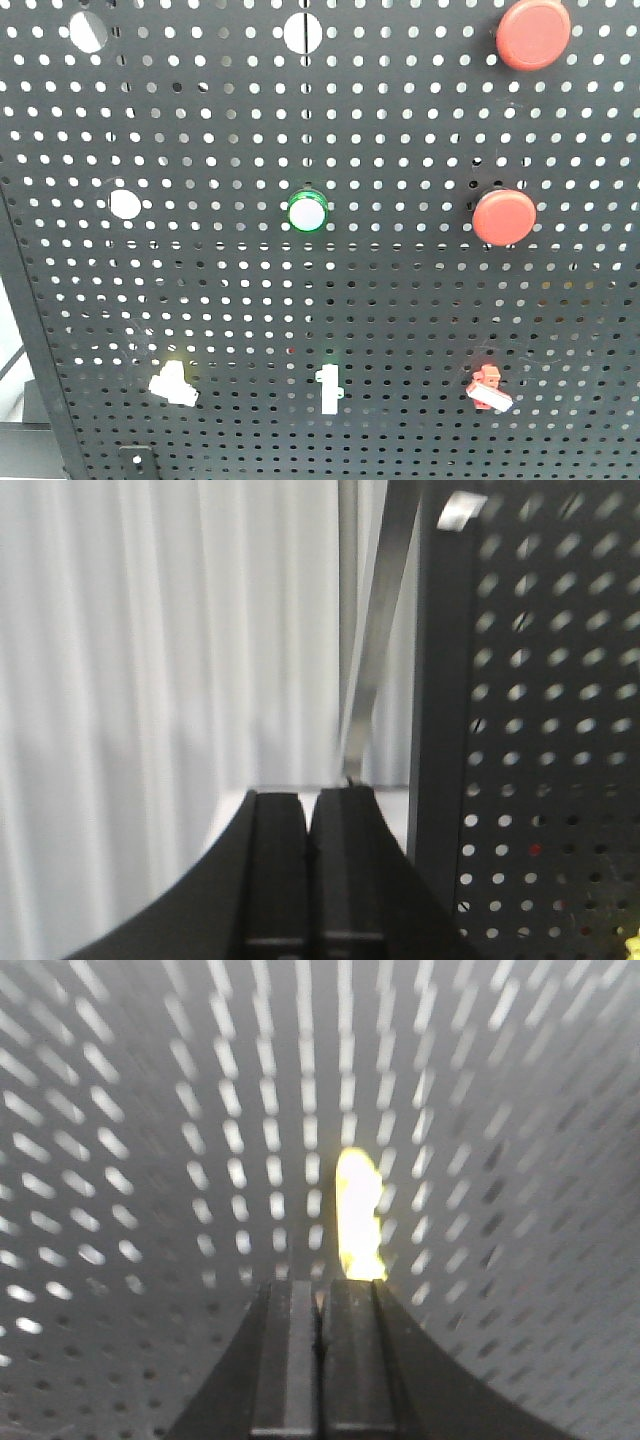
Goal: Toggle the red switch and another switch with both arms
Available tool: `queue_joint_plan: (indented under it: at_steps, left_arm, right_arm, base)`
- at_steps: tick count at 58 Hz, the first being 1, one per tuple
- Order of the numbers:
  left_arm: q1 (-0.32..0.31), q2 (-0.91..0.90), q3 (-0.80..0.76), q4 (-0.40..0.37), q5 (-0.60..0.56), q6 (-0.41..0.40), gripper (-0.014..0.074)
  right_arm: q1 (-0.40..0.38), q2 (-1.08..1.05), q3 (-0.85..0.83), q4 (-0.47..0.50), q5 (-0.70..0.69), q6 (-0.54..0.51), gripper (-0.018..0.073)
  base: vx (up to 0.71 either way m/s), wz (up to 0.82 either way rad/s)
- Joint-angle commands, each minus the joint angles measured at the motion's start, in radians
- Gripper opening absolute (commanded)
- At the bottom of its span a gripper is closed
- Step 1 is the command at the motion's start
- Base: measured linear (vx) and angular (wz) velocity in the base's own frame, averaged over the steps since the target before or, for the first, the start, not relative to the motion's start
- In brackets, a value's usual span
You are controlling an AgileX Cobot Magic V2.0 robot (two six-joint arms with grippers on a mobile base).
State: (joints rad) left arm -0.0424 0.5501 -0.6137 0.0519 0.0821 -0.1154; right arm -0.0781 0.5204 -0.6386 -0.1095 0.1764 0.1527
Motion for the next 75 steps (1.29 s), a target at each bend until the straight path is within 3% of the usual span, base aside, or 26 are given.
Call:
queue_joint_plan:
  at_steps: [1,8,21,26,50,75]
  left_arm:
    - [-0.002,0.056,-0.041,-0.085,-0.124,-0.071,0.0003]
    - [-0.054,0.085,-0.041,-0.099,-0.082,-0.05,0.0003]
    - [-0.368,0.181,-0.038,-0.099,-0.097,0.115,0.0003]
    - [-0.439,0.254,-0.038,-0.099,-0.145,0.144,0.0003]
    - [-0.453,0.439,-0.041,-0.098,-0.299,0.14,0.0003]
    - [-0.447,0.523,-0.084,-0.099,-0.207,0.132,0.0003]
  right_arm:
    - [-0.004,0.034,-0.039,0.072,-0.066,0.002,-0.0006]
    - [-0.004,0.034,-0.039,0.127,-0.045,-0.016,-0.0006]
    - [-0.004,0.034,-0.039,0.129,-0.031,-0.031,-0.0006]
    - [-0.004,0.034,-0.039,0.129,-0.028,-0.043,-0.0006]
    - [-0.004,0.034,-0.037,0.129,-0.008,-0.064,-0.0006]
    - [-0.004,0.034,-0.038,0.129,0.045,-0.064,-0.0006]
  base:
    - [0.0,0.0]
    - [0.0,0.0]
    - [0.0,0.0]
    - [0.0,0.0]
    - [0.0,0.0]
    - [0.0,0.0]
